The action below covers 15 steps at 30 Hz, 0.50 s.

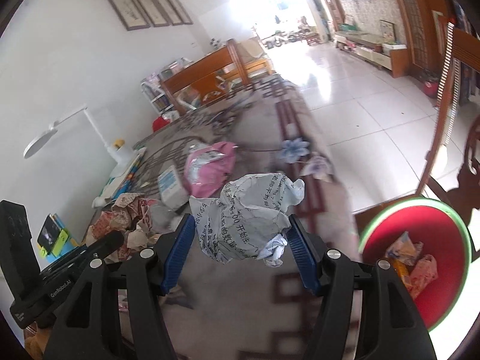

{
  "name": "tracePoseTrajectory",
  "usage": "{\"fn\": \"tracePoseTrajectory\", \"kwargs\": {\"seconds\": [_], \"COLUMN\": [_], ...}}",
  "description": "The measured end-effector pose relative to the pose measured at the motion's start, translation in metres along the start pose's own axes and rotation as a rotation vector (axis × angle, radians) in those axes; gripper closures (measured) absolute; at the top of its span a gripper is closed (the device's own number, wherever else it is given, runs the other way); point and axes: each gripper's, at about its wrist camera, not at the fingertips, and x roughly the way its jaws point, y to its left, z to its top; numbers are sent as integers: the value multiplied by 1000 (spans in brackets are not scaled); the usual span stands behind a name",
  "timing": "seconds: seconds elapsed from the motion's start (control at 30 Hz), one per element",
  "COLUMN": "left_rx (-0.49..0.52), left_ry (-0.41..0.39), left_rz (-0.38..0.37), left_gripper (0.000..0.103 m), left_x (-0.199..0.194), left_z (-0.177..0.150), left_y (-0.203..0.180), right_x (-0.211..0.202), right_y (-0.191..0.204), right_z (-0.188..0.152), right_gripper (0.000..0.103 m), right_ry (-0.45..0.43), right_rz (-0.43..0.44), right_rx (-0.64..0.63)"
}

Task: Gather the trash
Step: 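Carry newspaper and cloth over the red bucket and open both tools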

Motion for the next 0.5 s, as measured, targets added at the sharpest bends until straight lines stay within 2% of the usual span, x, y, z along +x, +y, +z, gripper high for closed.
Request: {"fn": "tracePoseTrajectory", "kwargs": {"seconds": [0.23,0.5], "left_rx": [20,58], "left_ry": [31,77], "left_rz": [-43,-81], "left_gripper": [70,70], "left_x": [17,38], "left_z": [-2,-10], "left_y": [-35,-63], "right_x": [-18,-26], "right_y": [-34,-42], "right_z": [1,0], "right_gripper": [42,42], "right_ry": [-28,-42], "right_rz": [7,-22], "right_rx": [91,90]}}
